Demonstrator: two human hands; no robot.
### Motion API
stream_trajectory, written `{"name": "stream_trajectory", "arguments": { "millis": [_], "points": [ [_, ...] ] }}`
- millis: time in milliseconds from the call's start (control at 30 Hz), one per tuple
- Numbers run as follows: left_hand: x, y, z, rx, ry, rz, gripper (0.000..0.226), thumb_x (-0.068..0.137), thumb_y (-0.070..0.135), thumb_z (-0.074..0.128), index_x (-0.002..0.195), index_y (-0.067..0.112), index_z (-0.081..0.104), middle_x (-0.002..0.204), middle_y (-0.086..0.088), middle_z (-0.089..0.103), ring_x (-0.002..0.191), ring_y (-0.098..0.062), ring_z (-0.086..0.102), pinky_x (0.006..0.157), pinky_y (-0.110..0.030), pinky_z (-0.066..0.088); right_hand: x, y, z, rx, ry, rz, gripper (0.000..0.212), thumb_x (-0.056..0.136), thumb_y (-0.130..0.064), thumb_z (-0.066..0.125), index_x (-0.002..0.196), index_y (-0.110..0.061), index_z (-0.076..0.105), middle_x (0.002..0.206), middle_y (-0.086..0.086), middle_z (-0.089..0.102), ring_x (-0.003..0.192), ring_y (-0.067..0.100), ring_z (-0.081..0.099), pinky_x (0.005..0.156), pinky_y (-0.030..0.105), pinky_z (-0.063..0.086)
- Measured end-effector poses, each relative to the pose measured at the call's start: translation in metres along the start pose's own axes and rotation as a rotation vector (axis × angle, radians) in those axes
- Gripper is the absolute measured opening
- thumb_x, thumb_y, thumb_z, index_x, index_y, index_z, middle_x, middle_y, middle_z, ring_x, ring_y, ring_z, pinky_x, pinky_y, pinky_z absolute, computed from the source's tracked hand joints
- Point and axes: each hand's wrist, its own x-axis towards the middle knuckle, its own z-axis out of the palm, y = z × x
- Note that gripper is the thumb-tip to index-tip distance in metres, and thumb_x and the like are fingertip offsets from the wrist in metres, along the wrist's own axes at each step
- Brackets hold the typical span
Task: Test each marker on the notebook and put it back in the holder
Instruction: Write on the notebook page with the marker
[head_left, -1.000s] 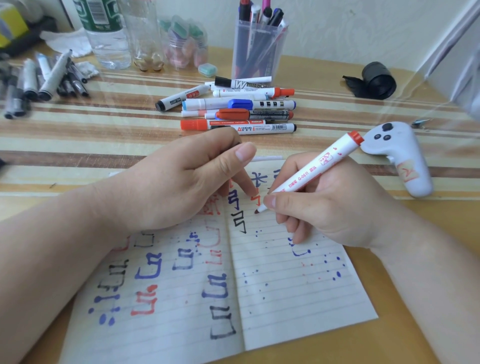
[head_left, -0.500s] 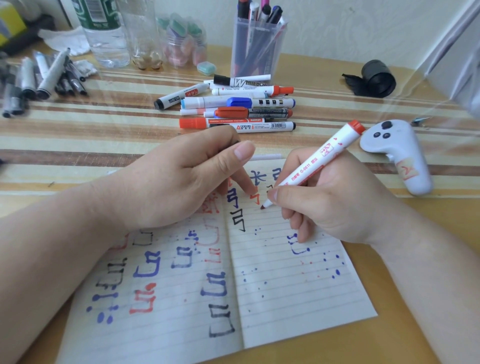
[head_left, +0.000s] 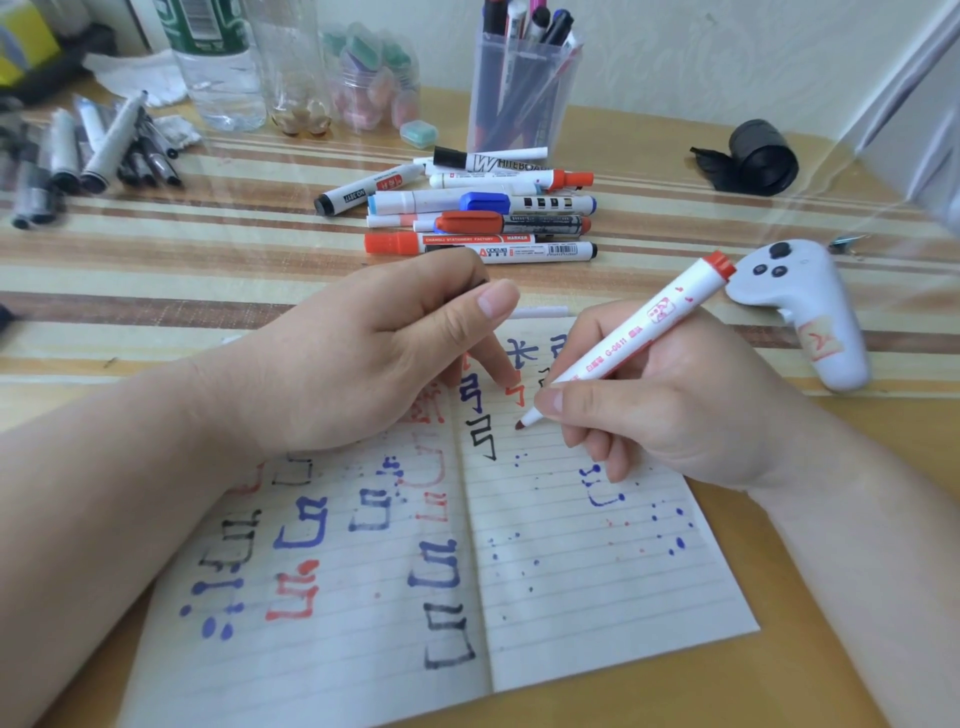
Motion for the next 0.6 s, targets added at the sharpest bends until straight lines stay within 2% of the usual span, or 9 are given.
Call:
{"name": "stream_trajectory", "arguments": {
  "millis": [133,300,467,600],
  "points": [
    [0.0004,-0.0001,0.0005,0.000,0.005,0.014,0.029,0.100,0.060,0.034,0.079,0.047,0.049,0.097,0.018,0.077,0.078,-0.016,0.064,0.071,-0.026,0.051,-0.0007,-0.0017,0.0000,-0.049,0.015,0.004,0.018,0.085,-0.010,0.080,0.072,-0.010,0.068,0.061,0.010,0.068,0.047,0.026,0.061,0.045,0.031,0.048],
    [0.0007,0.0005,0.0007,-0.017,0.011,0.012,0.029,0.098,0.061,0.034,0.078,0.046,0.049,0.096,0.017,0.078,0.069,-0.011,0.060,0.070,-0.031,0.050,0.0008,-0.0035,0.0013,-0.105,0.060,0.031,0.017,0.084,-0.007,0.075,0.073,-0.005,0.063,0.057,0.011,0.065,0.044,0.027,0.061,0.042,0.031,0.047],
    [0.0004,0.0001,0.0010,0.003,0.010,0.009,0.030,0.098,0.062,0.033,0.079,0.044,0.049,0.097,0.018,0.077,0.077,-0.017,0.063,0.072,-0.031,0.052,0.0006,-0.0026,0.0006,-0.101,0.070,0.028,0.019,0.082,-0.009,0.077,0.072,-0.005,0.062,0.056,0.011,0.063,0.044,0.024,0.060,0.041,0.029,0.047],
    [-0.0003,0.0002,0.0002,0.014,0.008,0.008,0.031,0.099,0.060,0.034,0.081,0.039,0.049,0.097,0.018,0.077,0.073,-0.013,0.061,0.071,-0.030,0.053,-0.0027,0.0008,-0.0019,-0.008,0.026,-0.011,0.016,0.074,-0.019,0.075,0.069,-0.009,0.064,0.055,0.008,0.061,0.045,0.021,0.057,0.041,0.026,0.044]
  ]
}}
